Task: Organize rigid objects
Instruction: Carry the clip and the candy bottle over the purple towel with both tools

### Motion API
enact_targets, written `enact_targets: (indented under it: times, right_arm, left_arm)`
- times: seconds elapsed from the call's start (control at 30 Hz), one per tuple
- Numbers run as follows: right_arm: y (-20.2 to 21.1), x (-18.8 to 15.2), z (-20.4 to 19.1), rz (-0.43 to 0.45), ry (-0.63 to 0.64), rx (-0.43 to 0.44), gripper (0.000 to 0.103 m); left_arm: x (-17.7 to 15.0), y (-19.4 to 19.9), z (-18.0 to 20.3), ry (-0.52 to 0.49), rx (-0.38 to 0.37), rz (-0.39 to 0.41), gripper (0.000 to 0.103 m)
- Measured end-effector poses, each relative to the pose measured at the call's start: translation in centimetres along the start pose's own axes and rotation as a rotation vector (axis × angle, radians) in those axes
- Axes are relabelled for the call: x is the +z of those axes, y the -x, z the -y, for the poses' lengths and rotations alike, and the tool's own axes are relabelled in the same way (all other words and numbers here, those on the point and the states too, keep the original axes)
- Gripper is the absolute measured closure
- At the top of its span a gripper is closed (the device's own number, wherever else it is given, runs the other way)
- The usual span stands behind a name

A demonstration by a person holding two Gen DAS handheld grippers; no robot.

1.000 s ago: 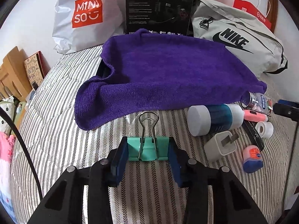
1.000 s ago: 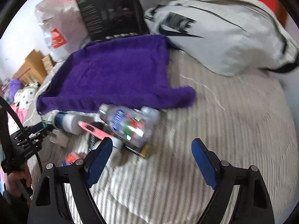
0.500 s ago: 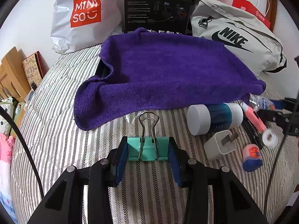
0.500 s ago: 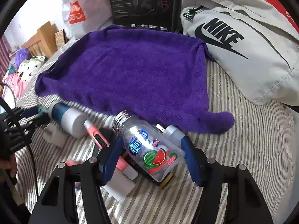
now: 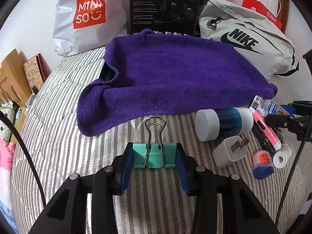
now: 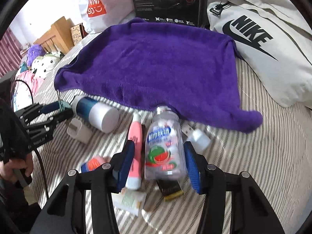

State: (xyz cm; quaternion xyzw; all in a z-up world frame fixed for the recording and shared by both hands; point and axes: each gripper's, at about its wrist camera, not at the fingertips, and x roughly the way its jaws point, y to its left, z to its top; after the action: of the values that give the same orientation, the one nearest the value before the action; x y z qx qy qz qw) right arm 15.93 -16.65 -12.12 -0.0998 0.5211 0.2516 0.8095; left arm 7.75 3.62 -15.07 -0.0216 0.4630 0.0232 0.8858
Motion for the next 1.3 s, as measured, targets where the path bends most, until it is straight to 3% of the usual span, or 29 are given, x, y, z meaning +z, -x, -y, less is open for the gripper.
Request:
enact_targets:
  times: [0.13, 0.3, 0.47, 0.77, 1.0, 1.1, 1.3]
  right_arm:
    - [0.1, 0.1, 0.8, -0.014, -0.016, 0.016, 0.064]
    - [0.9, -1.9, 2.5, -0.030, -0.058, -0.009, 0.064]
    - [2.1, -4.1, 4.4, -0.033, -0.108, -0.113, 0.064]
    - [0.8, -4.6, 4.0, -0.041, -0.080, -0.144, 0.062]
    - [2.0, -5.0, 4.8, -0.010, -0.130, -0.123, 0.063]
    - [1.4, -5.5, 5.0, -0.040, -0.138, -0.128, 0.062]
    - [2.8, -5.0, 4.6, -0.013, -0.137, -0.094, 0.063]
  left_arm:
    - [0.0, 0.0, 0.0, 0.002, -0.001, 0.001, 0.064]
    - [0.0, 0.0, 0.0, 0.001, -0.004, 0.004, 0.064]
    - [0.0, 0.1, 0.0, 0.002, -0.008, 0.003, 0.064]
    - [0.1, 0.1, 0.0, 0.000, -0.004, 0.005, 0.064]
    - [0.1, 0.2, -0.1, 0.013, -0.015, 0.003, 0.064]
    - [0.2, 0.2, 0.1, 0.002, -0.007, -0.002, 0.064]
    - [0.2, 0.9, -1.3, 0.053, -0.073, -0.021, 0.064]
